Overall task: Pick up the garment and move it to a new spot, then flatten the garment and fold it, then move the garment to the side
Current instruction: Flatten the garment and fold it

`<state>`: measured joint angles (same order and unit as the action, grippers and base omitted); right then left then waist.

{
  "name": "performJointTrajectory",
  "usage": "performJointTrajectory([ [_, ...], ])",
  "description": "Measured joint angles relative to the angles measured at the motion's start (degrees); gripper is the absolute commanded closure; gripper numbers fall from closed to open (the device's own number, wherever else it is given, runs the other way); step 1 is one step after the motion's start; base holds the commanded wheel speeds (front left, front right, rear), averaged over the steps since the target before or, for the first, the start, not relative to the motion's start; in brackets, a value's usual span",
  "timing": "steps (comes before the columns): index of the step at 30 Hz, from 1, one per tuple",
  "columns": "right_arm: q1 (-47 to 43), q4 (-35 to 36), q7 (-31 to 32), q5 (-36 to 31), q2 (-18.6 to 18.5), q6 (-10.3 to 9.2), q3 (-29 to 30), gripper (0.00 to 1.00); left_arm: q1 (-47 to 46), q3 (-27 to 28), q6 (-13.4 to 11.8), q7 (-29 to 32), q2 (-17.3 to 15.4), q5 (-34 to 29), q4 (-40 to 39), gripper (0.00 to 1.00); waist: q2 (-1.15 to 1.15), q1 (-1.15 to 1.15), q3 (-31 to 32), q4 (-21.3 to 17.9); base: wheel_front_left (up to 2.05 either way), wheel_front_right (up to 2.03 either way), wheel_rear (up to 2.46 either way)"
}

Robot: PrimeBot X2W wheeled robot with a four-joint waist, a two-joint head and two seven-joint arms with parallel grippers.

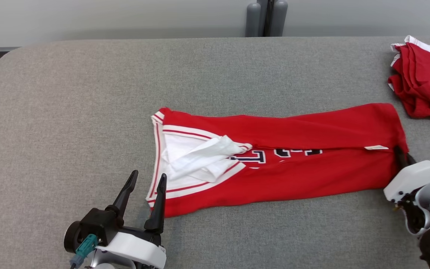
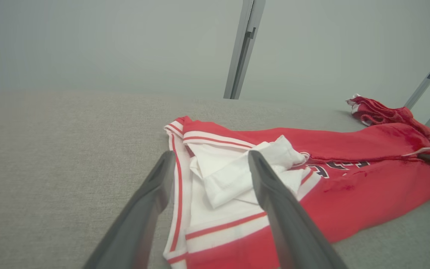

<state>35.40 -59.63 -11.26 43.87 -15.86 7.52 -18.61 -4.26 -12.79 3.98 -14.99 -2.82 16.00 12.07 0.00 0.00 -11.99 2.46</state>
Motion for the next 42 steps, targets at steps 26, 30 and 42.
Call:
performJointTrajectory([
  [26,-3.11,30.0,2.33,13.48,-5.47,-0.03,-12.45,1.0,0.46,-1.79,-0.03,0.0,-0.01,1.24,-0.1,0.0,0.0,0.0,2.73,2.24,0.0,0.0,0.0],
  [30,-2.52,32.21,3.28,12.99,-3.48,-0.03,-14.47,1.0,0.31,-2.36,-0.24,0.0,0.01,1.8,-0.15,0.0,0.0,0.0,2.61,3.86,0.0,0.0,0.0],
  [42,-0.95,30.71,4.7,11.48,3.02,-0.03,-17.82,1.0,-0.53,-3.59,-1.05,0.0,0.01,3.47,-0.45,0.0,0.0,0.0,1.55,10.81,0.0,0.0,0.0],
])
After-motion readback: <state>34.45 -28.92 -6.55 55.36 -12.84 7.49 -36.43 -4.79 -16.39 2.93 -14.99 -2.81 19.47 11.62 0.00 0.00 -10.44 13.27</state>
